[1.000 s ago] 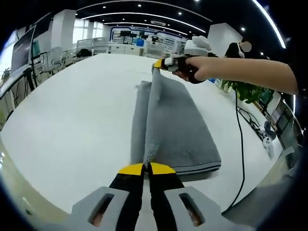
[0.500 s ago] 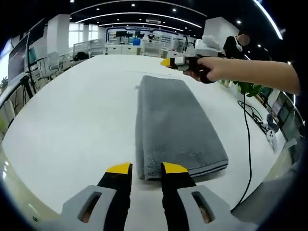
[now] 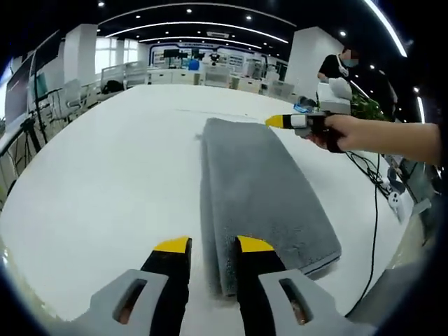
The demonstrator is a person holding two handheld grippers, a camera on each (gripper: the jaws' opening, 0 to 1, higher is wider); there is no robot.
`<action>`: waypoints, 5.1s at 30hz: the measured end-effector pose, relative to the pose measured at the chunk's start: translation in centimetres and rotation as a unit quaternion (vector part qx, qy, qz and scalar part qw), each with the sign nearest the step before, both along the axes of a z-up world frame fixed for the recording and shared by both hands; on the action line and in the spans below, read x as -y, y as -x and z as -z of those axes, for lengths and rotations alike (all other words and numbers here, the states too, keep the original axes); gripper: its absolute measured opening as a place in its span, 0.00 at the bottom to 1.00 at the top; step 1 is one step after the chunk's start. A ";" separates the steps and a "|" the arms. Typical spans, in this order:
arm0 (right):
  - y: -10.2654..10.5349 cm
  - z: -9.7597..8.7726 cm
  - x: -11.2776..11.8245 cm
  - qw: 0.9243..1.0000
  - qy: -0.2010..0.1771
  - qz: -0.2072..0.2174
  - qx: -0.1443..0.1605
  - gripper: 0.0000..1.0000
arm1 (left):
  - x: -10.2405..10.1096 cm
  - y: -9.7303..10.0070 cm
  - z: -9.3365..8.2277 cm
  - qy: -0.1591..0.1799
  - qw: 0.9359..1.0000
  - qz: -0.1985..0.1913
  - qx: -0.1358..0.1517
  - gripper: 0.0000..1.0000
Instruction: Fold the towel on the table until its edges align and the towel forms a compact rectangular stack.
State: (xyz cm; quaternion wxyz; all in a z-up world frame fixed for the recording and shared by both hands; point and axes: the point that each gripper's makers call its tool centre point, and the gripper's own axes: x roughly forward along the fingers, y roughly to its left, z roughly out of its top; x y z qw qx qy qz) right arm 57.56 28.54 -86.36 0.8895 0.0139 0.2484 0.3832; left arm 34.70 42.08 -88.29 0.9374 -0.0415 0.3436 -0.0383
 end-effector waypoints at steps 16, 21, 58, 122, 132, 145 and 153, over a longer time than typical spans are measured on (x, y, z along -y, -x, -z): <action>4.3 2.6 3.3 0.999 0.025 -0.003 -0.023 0.18 | -0.7 -6.7 0.3 -0.011 0.999 0.043 0.009 0.23; 6.1 3.3 3.0 0.999 0.034 -0.002 -0.025 0.17 | -1.3 -8.8 0.2 -0.004 0.998 0.048 0.029 0.21; 7.7 5.3 2.4 0.997 0.073 -0.009 -0.022 0.01 | 1.0 -10.6 2.7 -0.118 0.976 0.181 -0.013 0.04; 15.3 5.1 9.1 0.994 0.092 0.029 -0.049 0.04 | 7.0 -3.2 2.7 -0.008 0.983 0.184 0.008 0.06; 20.4 3.0 9.0 0.995 0.054 -0.006 -0.080 0.12 | 4.8 -2.8 1.7 0.048 0.985 0.165 0.014 0.28; 27.8 1.1 7.3 0.984 0.090 -0.138 -0.063 0.25 | 8.4 3.2 -1.6 -0.041 0.926 0.376 0.002 0.42; 30.5 0.8 6.7 0.966 0.150 -0.210 -0.024 0.25 | 10.4 7.0 -1.7 -0.090 0.880 0.465 0.002 0.44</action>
